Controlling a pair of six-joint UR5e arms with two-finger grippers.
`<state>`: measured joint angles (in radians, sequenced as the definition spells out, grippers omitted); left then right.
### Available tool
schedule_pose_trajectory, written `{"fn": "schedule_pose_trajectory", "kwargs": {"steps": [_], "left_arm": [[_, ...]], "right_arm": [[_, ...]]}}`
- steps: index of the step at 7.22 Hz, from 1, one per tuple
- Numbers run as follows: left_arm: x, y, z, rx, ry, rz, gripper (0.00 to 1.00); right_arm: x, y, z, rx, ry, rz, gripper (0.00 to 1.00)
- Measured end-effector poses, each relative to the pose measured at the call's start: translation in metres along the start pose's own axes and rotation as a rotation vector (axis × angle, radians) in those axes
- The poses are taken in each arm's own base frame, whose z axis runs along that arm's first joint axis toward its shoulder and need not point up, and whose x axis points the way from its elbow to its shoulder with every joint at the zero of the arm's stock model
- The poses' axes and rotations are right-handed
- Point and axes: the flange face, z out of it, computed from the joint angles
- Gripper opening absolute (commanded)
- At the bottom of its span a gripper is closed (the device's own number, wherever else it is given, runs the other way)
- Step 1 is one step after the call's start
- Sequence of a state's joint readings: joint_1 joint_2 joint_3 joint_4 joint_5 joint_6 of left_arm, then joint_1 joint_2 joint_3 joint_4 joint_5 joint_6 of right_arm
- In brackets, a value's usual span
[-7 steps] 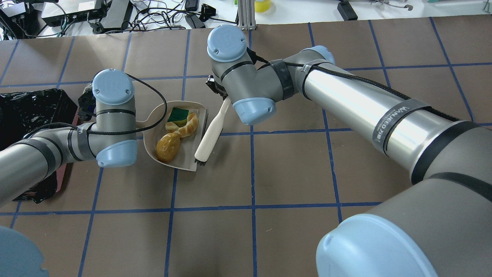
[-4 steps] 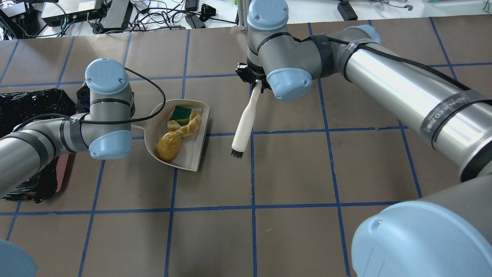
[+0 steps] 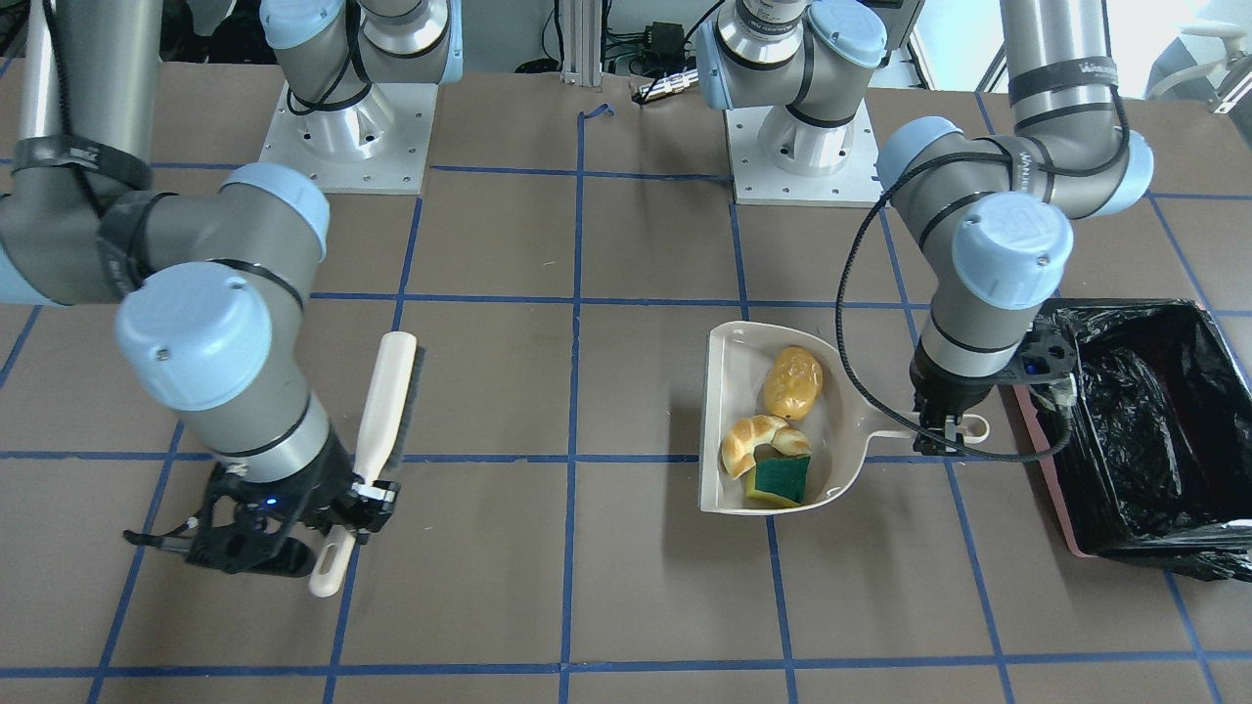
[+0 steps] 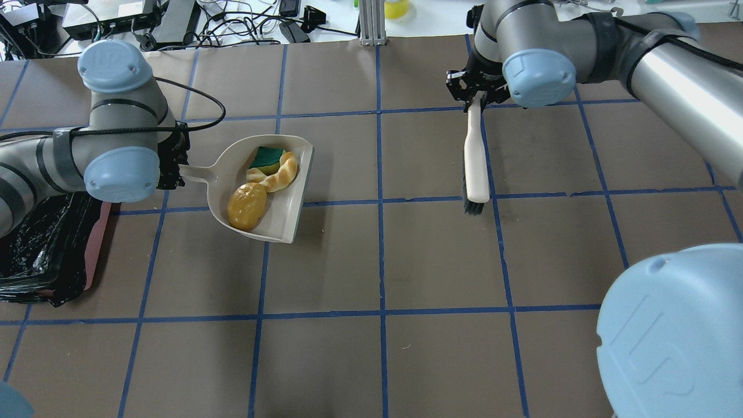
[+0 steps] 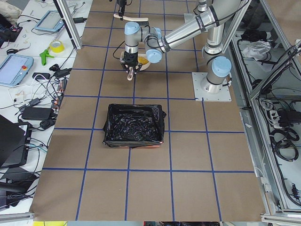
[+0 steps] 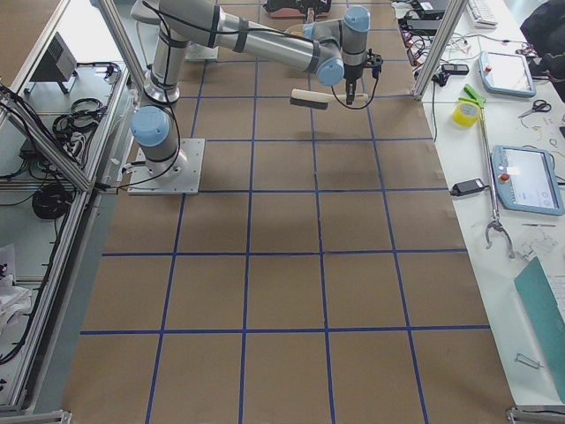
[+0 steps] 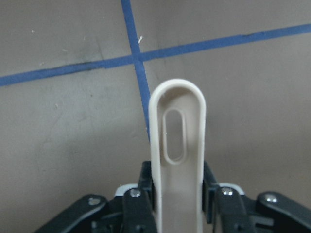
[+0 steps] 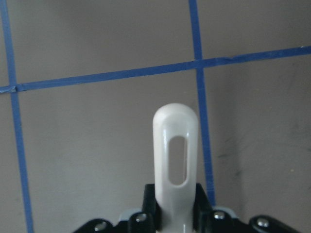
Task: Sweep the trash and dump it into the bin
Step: 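Carry the dustpan to the bin with left gripper while right withdraws brush, then tip the dustpan over the black bin with the left gripper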
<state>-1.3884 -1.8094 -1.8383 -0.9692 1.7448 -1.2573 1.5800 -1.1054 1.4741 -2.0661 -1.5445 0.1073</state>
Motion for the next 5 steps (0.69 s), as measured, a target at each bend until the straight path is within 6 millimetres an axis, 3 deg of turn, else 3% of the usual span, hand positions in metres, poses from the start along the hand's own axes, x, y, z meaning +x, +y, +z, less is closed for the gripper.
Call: {"fn": "schedule_pose_trajectory", "kwargs": {"steps": [3, 5], "left_arm": [[0.01, -0.116, -0.048, -0.078, 0.047, -0.019, 0.0], [-0.006, -0.209, -0.062, -0.039, 0.08, 0.071, 0.0]], "right_arm": [[0.109, -0.036, 0.032, -0.011, 0.016, -0.058, 0.0], [0.168, -0.061, 0.06, 0.013, 0.029, -0.03, 0.0]]}}
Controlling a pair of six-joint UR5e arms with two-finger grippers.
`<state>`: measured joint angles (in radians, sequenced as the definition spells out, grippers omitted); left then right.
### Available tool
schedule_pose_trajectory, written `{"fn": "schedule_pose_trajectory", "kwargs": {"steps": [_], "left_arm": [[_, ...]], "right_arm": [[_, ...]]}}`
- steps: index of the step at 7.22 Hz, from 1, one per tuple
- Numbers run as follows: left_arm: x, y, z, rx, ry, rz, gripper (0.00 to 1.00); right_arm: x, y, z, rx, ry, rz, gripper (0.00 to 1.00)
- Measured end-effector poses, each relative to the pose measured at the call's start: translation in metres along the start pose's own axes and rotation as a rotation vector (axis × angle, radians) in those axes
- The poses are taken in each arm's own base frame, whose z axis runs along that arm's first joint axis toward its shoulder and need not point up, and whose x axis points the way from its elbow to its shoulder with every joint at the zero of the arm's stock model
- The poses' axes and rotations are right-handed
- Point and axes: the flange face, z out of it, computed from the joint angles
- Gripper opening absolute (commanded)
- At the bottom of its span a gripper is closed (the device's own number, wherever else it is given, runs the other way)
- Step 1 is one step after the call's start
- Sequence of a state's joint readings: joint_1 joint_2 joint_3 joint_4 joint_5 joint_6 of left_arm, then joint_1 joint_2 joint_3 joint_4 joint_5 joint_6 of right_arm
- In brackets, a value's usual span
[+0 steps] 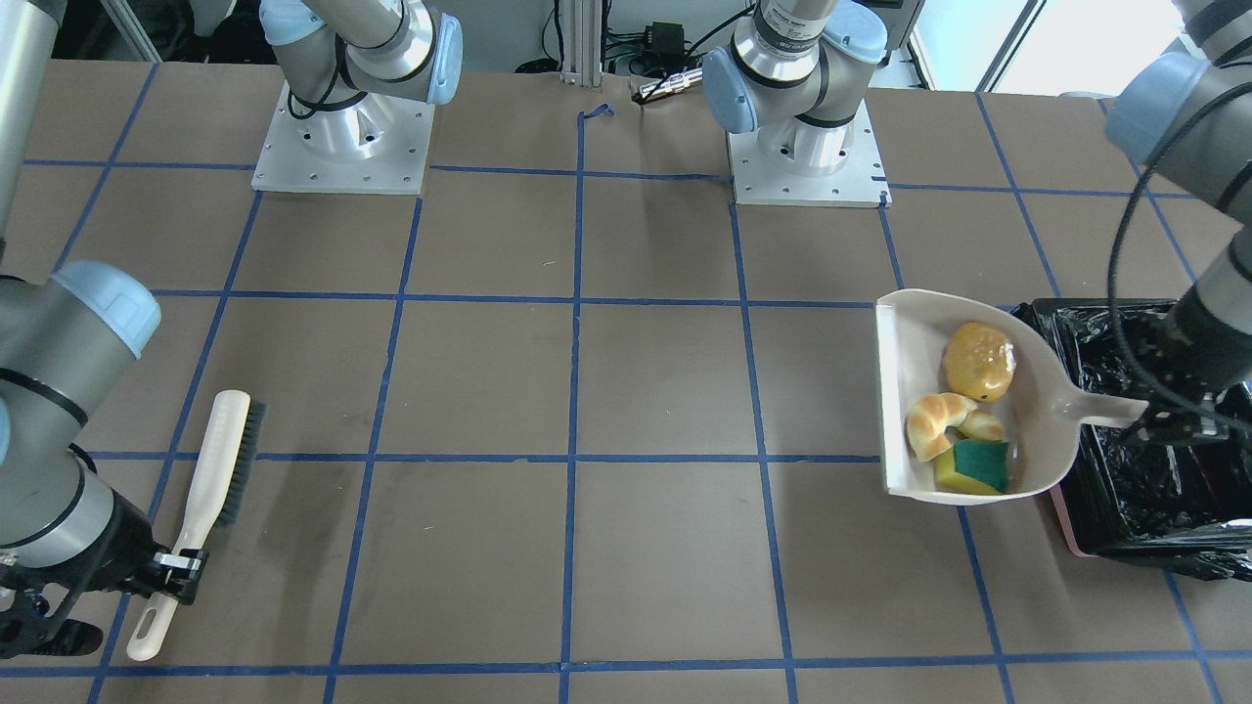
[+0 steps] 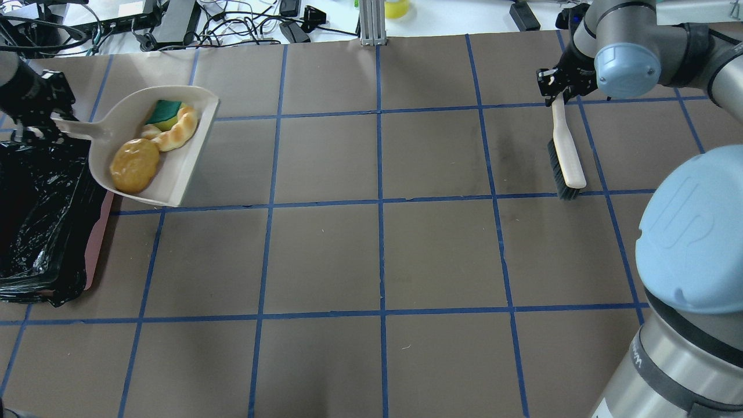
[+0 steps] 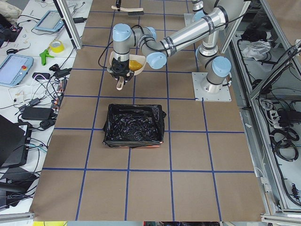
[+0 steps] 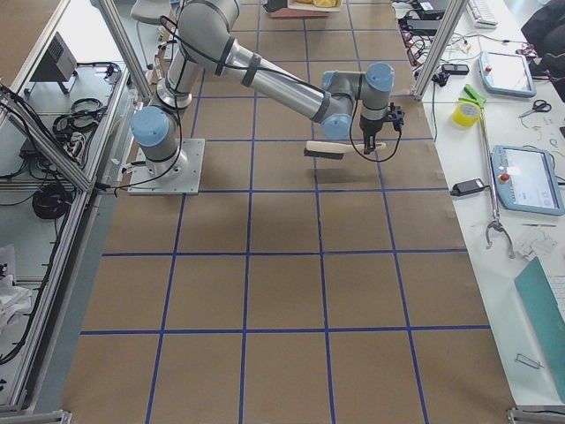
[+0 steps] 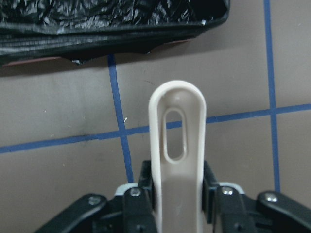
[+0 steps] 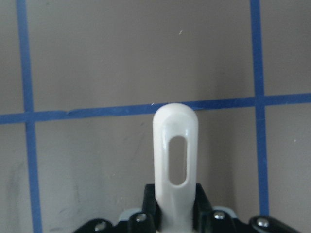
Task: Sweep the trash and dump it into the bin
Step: 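Tip the dustpan over the black bin with the left gripper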
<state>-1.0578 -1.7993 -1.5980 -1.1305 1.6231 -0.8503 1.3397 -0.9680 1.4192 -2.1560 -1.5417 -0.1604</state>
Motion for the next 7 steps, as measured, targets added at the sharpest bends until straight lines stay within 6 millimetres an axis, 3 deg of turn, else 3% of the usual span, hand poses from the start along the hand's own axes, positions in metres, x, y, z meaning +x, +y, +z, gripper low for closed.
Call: {"fn": "schedule_pose_trajectory", "kwargs": {"steps": [1, 3, 5, 7], "left_arm": [[-0.019, -0.049, -0.004, 0.022, 0.003, 0.041, 0.0], [-0.049, -0.13, -0.019, 0.091, 0.006, 0.129, 0.0], [-0.064, -0.182, -0.029, 0.168, -0.007, 0.2, 0.0], [-0.072, -0.217, -0.012, 0.268, -0.022, 0.263, 0.0]], "right_arm": [[0.021, -0.013, 0.008, 0.017, 0.008, 0.008, 0.0], [0.038, -0.024, 0.011, 0.028, 0.02, -0.006, 0.0], [0.042, -0.024, 0.016, 0.022, 0.025, -0.046, 0.0], [0.052, -0.023, 0.018, 0.024, 0.026, -0.054, 0.0]]}}
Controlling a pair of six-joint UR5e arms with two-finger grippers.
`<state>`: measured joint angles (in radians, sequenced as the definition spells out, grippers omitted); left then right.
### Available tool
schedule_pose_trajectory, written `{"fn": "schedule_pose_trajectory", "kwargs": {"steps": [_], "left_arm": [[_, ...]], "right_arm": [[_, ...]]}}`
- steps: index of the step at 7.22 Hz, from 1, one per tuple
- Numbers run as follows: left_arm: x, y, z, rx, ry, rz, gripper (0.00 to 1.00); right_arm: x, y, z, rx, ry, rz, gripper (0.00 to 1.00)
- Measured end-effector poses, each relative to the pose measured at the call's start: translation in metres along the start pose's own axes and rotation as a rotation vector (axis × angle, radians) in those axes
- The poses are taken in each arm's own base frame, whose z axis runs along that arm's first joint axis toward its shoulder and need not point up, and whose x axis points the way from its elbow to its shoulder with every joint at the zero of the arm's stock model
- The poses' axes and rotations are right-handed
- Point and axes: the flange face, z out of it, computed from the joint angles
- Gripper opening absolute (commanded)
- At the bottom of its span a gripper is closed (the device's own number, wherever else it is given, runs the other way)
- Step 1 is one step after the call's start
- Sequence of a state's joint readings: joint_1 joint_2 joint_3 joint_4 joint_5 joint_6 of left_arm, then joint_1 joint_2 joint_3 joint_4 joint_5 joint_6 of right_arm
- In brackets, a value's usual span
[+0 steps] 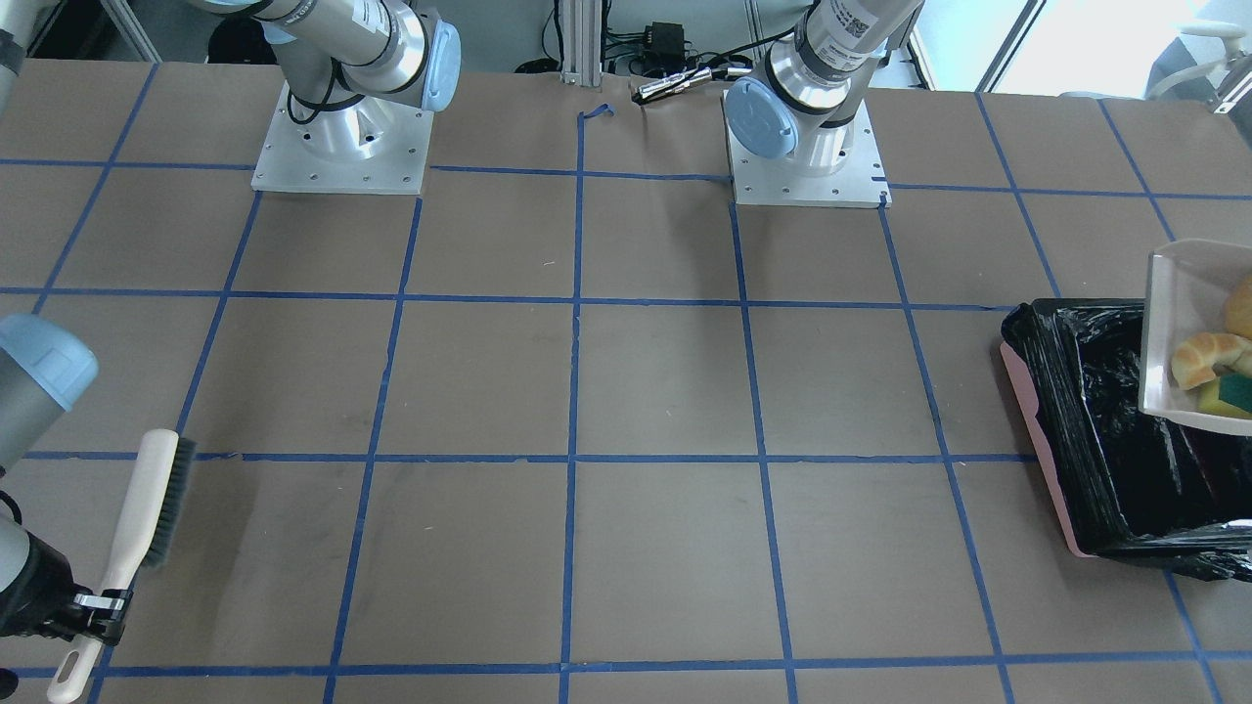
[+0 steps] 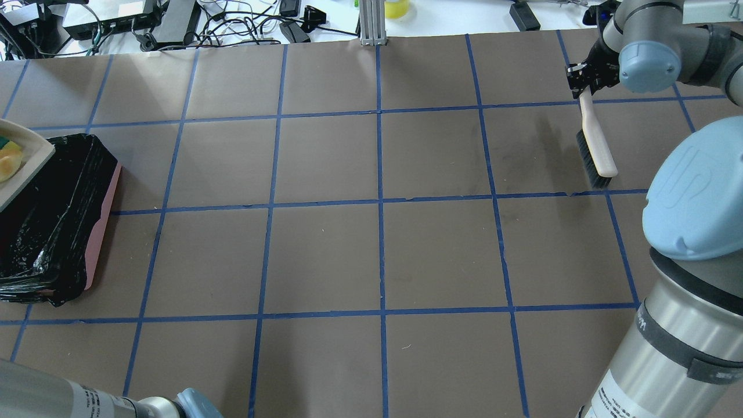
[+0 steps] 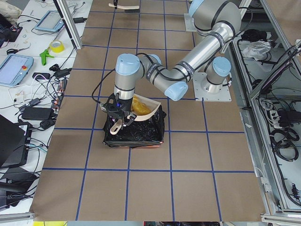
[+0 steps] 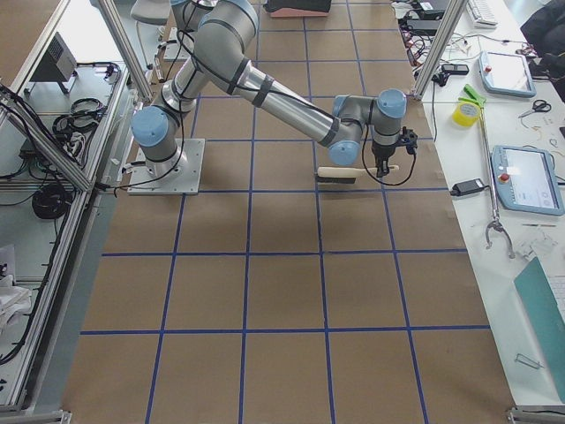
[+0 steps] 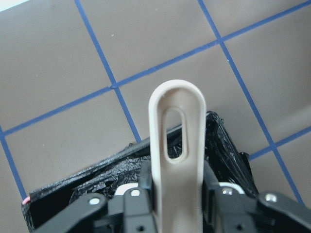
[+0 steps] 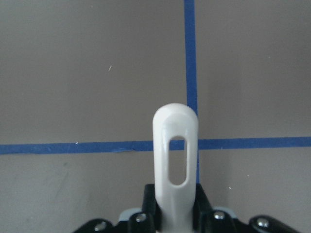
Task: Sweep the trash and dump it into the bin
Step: 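Tip the dustpan over the black bin with the left gripper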
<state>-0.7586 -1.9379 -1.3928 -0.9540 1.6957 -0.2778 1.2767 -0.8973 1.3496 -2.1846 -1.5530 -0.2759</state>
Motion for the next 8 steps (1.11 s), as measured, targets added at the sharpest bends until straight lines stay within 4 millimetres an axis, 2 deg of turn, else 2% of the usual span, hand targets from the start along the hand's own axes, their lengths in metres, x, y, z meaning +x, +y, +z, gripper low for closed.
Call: {"fn": "schedule_pose_trajectory", "kwargs": {"steps": [2, 3, 5, 6, 7, 8], "left_arm": [[-0.007, -0.011, 0.022, 0.104, -0.057, 0.029, 0.0], [-0.008, -0.01, 0.03, 0.145, -0.065, 0.049, 0.0], [-0.005, 0.007, 0.042, 0.262, -0.052, 0.116, 0.0], [0.0, 0.016, 0.042, 0.319, -0.04, 0.152, 0.0], [0.012, 0.023, 0.036, 0.373, -0.026, 0.195, 0.0], [0.024, 0.03, 0.029, 0.425, -0.021, 0.242, 0.0]], "right_arm": [[0.008, 0.001, 0.002, 0.0, 0.003, 0.006, 0.0], [0.008, 0.002, 0.003, -0.002, 0.003, 0.007, 0.01], [0.008, 0.005, 0.008, -0.003, 0.0, 0.008, 0.06], [0.008, 0.007, 0.01, -0.003, 0.002, 0.009, 0.1], [0.008, 0.008, 0.012, -0.004, 0.003, 0.009, 0.19], [0.007, 0.009, 0.013, -0.006, 0.003, 0.009, 0.42]]}}
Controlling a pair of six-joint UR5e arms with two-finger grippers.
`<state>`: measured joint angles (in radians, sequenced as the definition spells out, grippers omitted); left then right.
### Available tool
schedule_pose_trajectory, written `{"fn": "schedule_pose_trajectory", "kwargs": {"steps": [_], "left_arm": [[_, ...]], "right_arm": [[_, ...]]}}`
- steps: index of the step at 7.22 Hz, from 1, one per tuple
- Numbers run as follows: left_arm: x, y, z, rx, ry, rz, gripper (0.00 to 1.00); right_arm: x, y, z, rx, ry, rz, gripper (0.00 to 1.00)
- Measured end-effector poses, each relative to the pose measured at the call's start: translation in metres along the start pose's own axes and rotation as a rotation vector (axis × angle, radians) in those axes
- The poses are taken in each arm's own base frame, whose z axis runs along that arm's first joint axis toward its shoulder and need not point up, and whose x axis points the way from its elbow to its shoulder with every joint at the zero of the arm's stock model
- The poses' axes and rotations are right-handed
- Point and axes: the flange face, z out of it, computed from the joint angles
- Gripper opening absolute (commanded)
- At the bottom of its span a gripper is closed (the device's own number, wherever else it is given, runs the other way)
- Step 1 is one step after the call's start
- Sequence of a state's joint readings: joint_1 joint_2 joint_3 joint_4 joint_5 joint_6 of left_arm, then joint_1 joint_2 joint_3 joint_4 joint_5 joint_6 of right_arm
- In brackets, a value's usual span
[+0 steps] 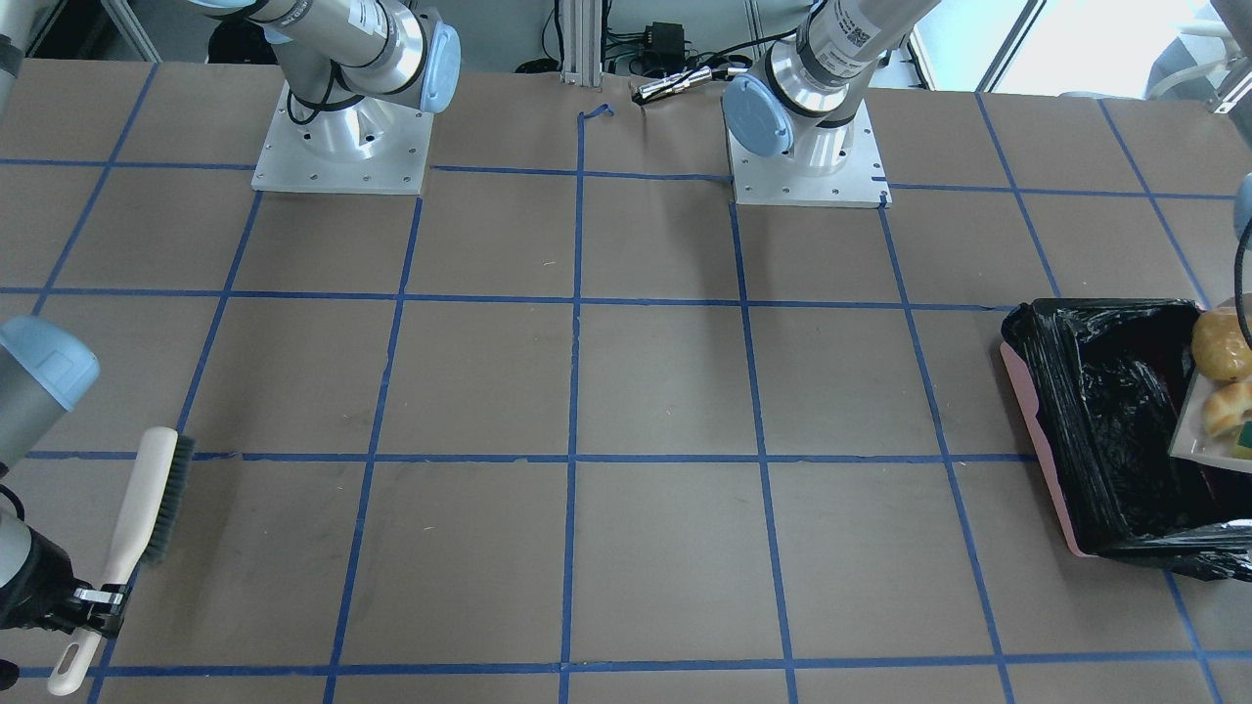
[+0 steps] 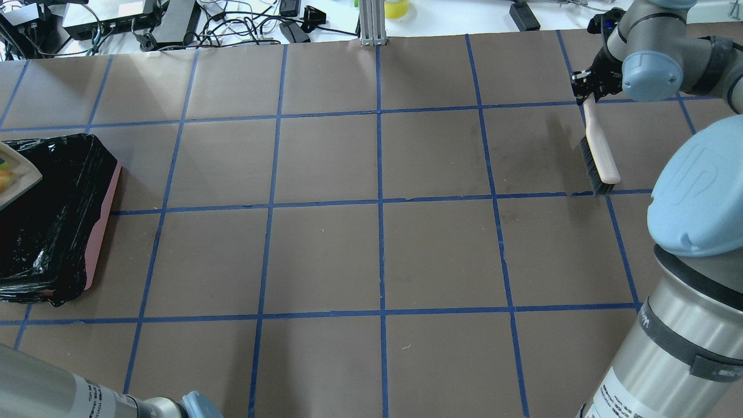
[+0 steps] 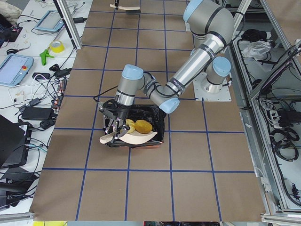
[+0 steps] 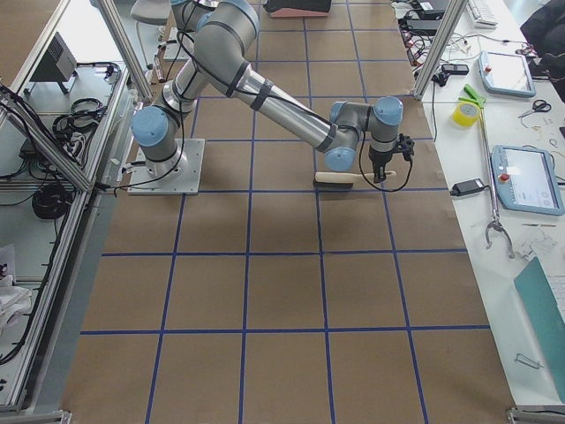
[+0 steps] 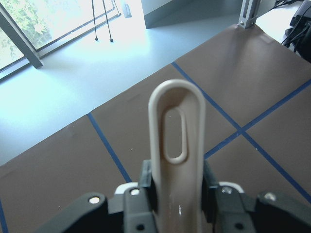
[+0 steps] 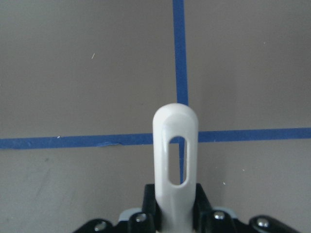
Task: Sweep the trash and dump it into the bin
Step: 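Tip the dustpan over the black bin with the left gripper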
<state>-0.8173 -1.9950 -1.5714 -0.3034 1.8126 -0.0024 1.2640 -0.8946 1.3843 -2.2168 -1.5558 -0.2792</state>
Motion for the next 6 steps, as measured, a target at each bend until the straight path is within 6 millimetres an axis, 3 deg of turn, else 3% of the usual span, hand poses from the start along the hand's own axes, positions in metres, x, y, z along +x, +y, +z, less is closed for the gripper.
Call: {"fn": "schedule_pose_trajectory", "kwargs": {"steps": [3, 6], "left_arm": [[0.015, 0.0, -0.011, 0.094, -0.01, 0.093, 0.0], [0.026, -0.002, -0.022, 0.197, -0.009, 0.133, 0.0]], "right_arm": [[0.0, 0.001, 0.0, -0.004, 0.004, 0.001, 0.54], [-0.001, 0.001, -0.004, 0.0, -0.001, 0.003, 0.59]]}}
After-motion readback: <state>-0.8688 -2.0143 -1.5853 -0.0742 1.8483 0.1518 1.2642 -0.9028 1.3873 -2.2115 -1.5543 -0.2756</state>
